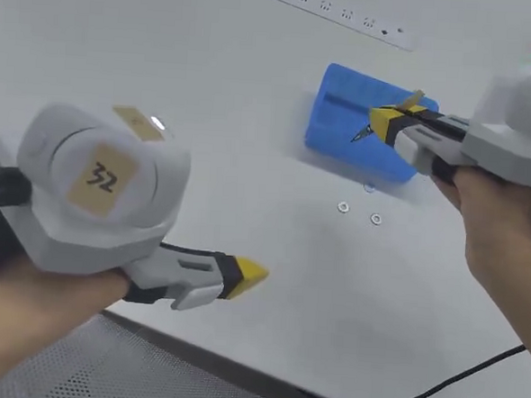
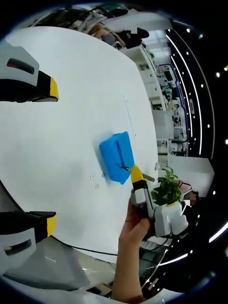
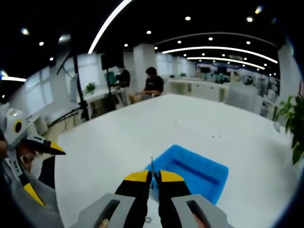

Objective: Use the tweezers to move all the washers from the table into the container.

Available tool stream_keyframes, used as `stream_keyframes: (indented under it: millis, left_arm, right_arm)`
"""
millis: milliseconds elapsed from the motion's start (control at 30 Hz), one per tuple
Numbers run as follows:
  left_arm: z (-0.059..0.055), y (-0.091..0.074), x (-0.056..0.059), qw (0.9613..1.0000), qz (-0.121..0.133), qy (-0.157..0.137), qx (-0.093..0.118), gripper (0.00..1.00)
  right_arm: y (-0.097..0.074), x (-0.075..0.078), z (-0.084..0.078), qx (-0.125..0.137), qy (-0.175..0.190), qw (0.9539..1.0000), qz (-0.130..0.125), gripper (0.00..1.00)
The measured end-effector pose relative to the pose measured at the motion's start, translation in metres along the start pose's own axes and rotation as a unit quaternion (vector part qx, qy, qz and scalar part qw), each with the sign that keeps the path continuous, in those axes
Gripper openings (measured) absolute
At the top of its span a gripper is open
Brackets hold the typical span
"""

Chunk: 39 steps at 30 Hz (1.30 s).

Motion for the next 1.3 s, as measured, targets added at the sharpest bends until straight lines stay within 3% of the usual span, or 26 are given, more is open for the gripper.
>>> stream_keyframes:
  millis: [300,533,933,1300]
  left_arm:
    - [0.000,-0.001,0.002,1.0000,-0.003,0.004,-0.001,0.97]
    - [0.001,-0.001,0.002,1.0000,-0.002,0.005,0.000,0.97]
    - [-0.001,0.000,0.001,1.0000,-0.001,0.006,-0.003,0.97]
    - [-0.002,0.001,0.001,1.0000,-0.002,0.009,-0.004,0.97]
  right_arm:
    - [-0.005,-0.013,-0.033,-0.029,0.019,0.9994,-0.003,0.03]
    - [-0.006,-0.015,-0.048,-0.044,0.034,0.9985,-0.004,0.03]
    - [-0.001,-0.011,-0.062,-0.061,0.039,0.9974,-0.008,0.03]
    - [0.000,-0.013,-0.065,-0.068,0.031,0.9971,-0.008,0.03]
Point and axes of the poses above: the centre of the closed fingertips' face, and the gripper's own axes: y roughly forward along the fingers, x roughly to its right, z roughly out of its top, the point moved 3 cm from there along -y, roughly backward along the fingers, and after that the axes turned 15 degrees about z, right-handed, at the moved point
